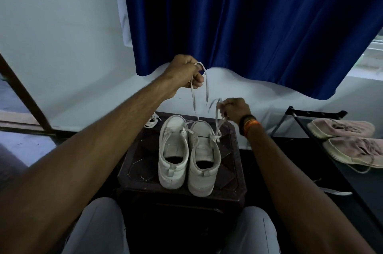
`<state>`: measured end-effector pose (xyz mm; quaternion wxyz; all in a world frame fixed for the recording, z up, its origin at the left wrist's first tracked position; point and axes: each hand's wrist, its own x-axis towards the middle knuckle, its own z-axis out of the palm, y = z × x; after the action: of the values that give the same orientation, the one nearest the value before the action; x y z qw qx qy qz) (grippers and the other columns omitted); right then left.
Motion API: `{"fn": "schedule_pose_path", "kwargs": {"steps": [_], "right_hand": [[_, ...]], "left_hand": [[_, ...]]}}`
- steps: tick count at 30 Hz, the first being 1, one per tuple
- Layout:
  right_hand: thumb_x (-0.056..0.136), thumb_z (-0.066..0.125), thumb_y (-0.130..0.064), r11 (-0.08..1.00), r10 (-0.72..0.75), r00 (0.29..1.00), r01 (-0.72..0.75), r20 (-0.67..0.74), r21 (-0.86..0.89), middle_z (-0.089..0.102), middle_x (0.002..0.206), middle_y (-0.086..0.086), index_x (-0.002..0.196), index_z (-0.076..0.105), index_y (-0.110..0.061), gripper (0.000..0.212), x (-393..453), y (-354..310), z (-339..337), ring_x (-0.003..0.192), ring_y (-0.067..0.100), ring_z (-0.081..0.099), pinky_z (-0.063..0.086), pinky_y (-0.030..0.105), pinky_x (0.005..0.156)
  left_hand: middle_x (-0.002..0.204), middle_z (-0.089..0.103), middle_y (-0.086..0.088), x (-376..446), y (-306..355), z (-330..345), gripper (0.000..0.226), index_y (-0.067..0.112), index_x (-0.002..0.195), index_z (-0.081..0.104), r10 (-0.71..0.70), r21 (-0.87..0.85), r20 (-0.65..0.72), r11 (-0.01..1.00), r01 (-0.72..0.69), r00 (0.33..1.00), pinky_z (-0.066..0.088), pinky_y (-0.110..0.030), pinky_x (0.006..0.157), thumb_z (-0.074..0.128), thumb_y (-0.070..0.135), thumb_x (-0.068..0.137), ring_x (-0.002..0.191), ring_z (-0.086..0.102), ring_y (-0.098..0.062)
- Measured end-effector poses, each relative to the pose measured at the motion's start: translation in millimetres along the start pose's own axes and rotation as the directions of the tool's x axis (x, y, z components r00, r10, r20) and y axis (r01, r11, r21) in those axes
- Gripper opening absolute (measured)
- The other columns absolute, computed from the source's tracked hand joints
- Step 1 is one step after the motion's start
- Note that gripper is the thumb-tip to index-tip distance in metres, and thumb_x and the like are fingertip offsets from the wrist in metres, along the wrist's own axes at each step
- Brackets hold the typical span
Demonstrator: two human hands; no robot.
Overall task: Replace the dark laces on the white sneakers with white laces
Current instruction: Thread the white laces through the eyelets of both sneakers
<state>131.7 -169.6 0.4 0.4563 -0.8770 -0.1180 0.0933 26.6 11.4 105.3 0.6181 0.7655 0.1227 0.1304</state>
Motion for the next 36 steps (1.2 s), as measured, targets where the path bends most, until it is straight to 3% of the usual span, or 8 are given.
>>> {"fn": "schedule_pose_path", "kwargs": {"steps": [9,14,19,22,25,27,30,36], "right_hand": [[0.093,0.064,-0.014,0.943,-0.131,0.991,0.113,0.035,0.313,0.072,0.073,0.002,0.098,0.073,-0.005,0.013,-27.5,-105.9,-58.2,0.064,0.011,0.061,0.050,0.024,0.060],[0.093,0.070,-0.020,0.962,-0.165,0.986,0.160,0.006,0.222,0.071,0.069,0.003,0.086,0.072,-0.007,0.014,-34.5,-136.7,-78.5,0.054,0.009,0.058,0.044,0.021,0.050],[0.090,0.072,-0.025,0.969,-0.221,0.971,0.207,-0.096,-0.135,0.071,0.070,0.003,0.080,0.073,-0.009,0.019,-43.4,-162.8,-93.0,0.045,0.005,0.058,0.042,0.014,0.038],[0.092,0.069,-0.025,0.964,-0.238,0.971,0.236,-0.001,-0.125,0.070,0.070,0.006,0.079,0.072,-0.009,0.021,-46.5,-166.2,-92.8,0.050,0.010,0.057,0.042,0.016,0.039],[0.095,0.064,-0.025,0.966,-0.252,0.967,0.254,0.041,-0.051,0.070,0.071,0.009,0.087,0.075,-0.003,0.025,-47.7,-163.1,-89.2,0.049,0.009,0.056,0.041,0.018,0.040],[0.096,0.063,-0.026,0.937,-0.322,0.947,0.316,-0.017,-0.147,0.071,0.069,0.007,0.083,0.075,-0.006,0.027,-48.1,-161.1,-88.9,0.047,0.007,0.056,0.043,0.019,0.042],[0.097,0.061,-0.041,0.885,-0.429,0.891,0.382,-0.147,-0.265,0.071,0.066,0.001,0.075,0.074,-0.019,0.034,-47.4,-156.2,-91.2,0.060,0.012,0.067,0.055,0.029,0.060],[0.105,0.050,-0.034,0.882,-0.413,0.894,0.440,-0.173,0.169,0.073,0.078,0.008,0.092,0.074,-0.007,0.039,-54.2,-171.1,-101.9,0.066,0.014,0.064,0.053,0.026,0.063]], "left_hand": [[0.076,0.073,-0.010,7.0,32.1,5.5,0.040,0.015,0.119,0.060,0.024,-0.059,0.005,0.998,-0.024,1.000,0.046,-0.027,0.050,0.039,-0.007,0.093,0.047,0.049,-0.008],[0.087,0.073,-0.013,6.5,61.9,1.7,0.039,0.010,0.112,0.066,0.095,-0.067,0.013,0.993,-0.094,0.995,0.041,-0.023,0.046,0.037,-0.008,0.093,0.047,0.045,-0.008],[0.105,0.074,-0.012,6.5,70.2,-0.6,0.032,0.005,0.113,0.069,0.173,0.119,0.165,0.974,-0.193,0.971,0.033,-0.018,0.043,0.052,-0.009,0.090,0.051,0.047,-0.005],[0.112,0.071,-0.002,7.8,66.8,3.4,0.042,0.011,0.121,0.066,0.279,0.280,0.287,0.890,-0.359,0.917,0.054,-0.015,0.070,0.072,-0.005,0.083,0.090,0.067,-0.005],[0.098,0.074,-0.005,11.8,60.5,7.4,0.019,0.009,0.102,0.070,0.349,0.346,0.314,0.824,-0.449,0.883,0.059,-0.039,0.090,0.076,0.006,0.084,0.094,0.071,-0.016],[0.087,0.076,-0.002,13.0,58.6,7.4,0.013,0.010,0.095,0.073,0.370,0.342,0.293,0.820,-0.458,0.882,0.060,-0.041,0.086,0.079,0.015,0.084,0.086,0.073,-0.015],[0.079,0.075,0.008,9.1,62.1,1.2,0.014,0.014,0.097,0.078,0.353,0.350,0.286,0.827,-0.440,0.891,0.052,-0.019,0.066,0.081,0.017,0.083,0.074,0.068,0.002],[0.101,0.077,-0.002,6.6,80.4,-13.5,0.037,0.008,0.110,0.072,0.221,0.176,0.230,0.949,-0.264,0.948,0.047,-0.015,0.054,0.064,-0.010,0.078,0.081,0.070,-0.008]]}}
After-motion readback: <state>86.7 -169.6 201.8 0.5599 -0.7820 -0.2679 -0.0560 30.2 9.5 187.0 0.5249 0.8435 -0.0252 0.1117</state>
